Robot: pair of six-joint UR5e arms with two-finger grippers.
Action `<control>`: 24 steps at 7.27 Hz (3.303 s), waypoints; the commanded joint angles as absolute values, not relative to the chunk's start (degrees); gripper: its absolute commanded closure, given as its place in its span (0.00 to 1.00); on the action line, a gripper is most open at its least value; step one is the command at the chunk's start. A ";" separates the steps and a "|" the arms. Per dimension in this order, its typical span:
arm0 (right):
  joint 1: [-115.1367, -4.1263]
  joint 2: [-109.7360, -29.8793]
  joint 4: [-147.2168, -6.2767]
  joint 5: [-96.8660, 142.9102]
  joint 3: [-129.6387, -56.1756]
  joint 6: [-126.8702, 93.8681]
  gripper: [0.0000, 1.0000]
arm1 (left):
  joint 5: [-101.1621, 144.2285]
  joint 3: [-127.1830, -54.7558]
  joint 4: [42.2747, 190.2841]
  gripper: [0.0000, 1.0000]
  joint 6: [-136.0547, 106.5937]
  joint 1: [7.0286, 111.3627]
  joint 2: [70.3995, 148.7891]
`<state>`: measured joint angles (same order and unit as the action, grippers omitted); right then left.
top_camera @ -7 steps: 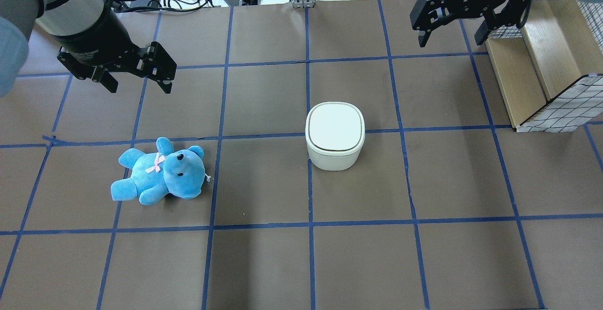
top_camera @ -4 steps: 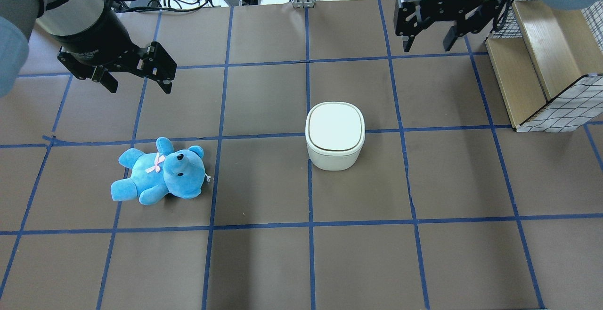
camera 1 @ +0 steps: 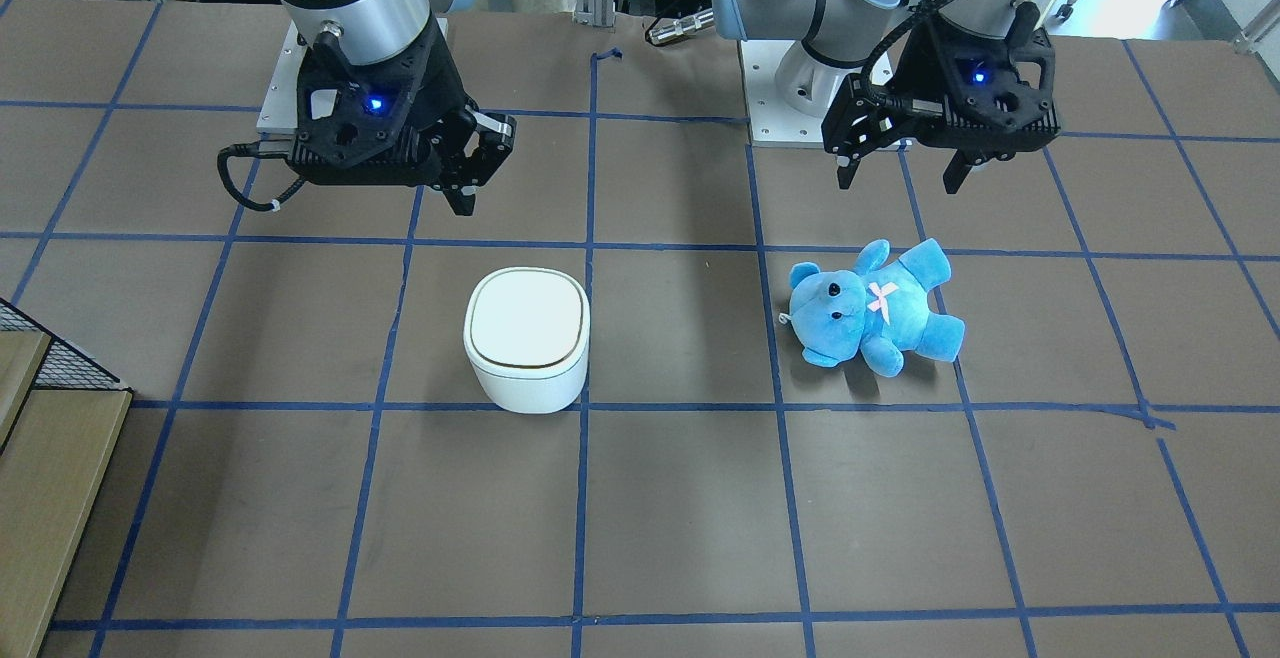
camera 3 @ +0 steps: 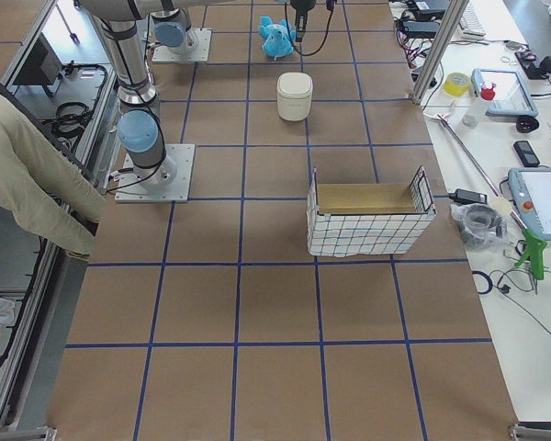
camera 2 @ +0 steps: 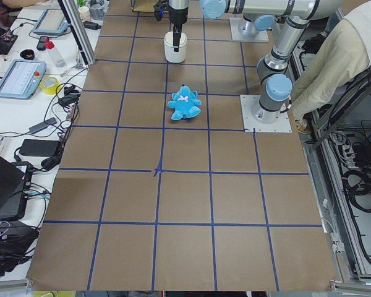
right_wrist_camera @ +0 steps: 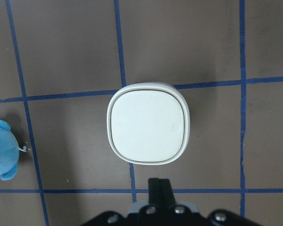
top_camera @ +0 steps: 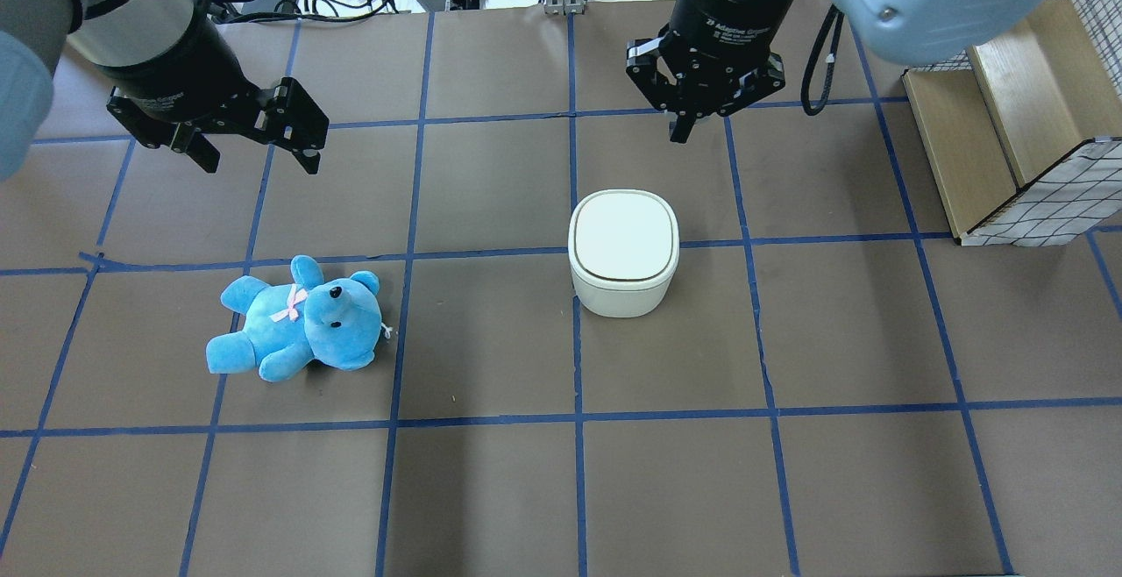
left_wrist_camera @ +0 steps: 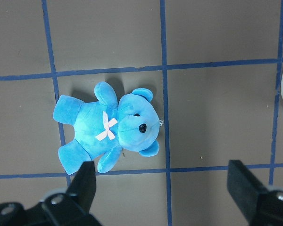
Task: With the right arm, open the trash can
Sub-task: 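Move the right gripper over the white trash can's lid, then lower the right gripper onto the lid's back edge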
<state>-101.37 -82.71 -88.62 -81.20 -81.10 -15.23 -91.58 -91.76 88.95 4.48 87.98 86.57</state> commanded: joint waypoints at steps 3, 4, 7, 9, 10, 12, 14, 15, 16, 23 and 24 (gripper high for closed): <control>-101.95 -80.51 -104.35 -80.86 -91.46 -15.73 1.00 | -91.58 -91.76 88.95 0.00 4.57 87.98 86.57; -101.95 -80.51 -106.94 -81.47 -93.23 -15.65 1.00 | -91.58 -91.76 88.95 0.00 4.48 87.98 86.57; -102.04 -80.25 -107.14 -81.65 -94.30 -15.47 1.00 | -91.58 -91.76 88.95 0.00 4.48 87.98 86.57; -102.04 -76.83 -109.75 -86.11 -95.80 -15.38 1.00 | -91.58 -91.76 88.95 0.00 4.57 87.98 86.57; -102.04 -76.73 -109.86 -86.13 -95.89 -15.47 1.00 | -91.58 -91.76 88.95 0.00 4.48 87.98 86.57; -102.74 -76.73 -109.86 -85.35 -95.89 -15.73 1.00 | -91.58 -91.76 88.95 0.00 4.48 87.98 86.57; -105.54 -76.64 -109.34 -85.17 -95.89 -15.73 1.00 | -91.58 -91.76 88.95 0.00 4.48 87.98 86.57; -105.56 -76.47 -109.16 -85.17 -96.32 -15.65 1.00 | -91.58 -91.76 88.95 0.00 4.48 87.98 86.57; -105.56 -76.29 -109.25 -85.08 -97.11 -15.64 1.00 | -91.58 -91.76 88.95 0.00 4.57 87.98 86.57; -105.21 -75.23 -110.04 -85.34 -98.96 -15.82 1.00 | -91.58 -91.76 88.95 0.00 4.48 87.98 86.57; -105.21 -75.23 -110.04 -85.34 -98.96 -15.99 1.00 | -91.58 -91.76 88.95 0.00 4.57 87.98 86.57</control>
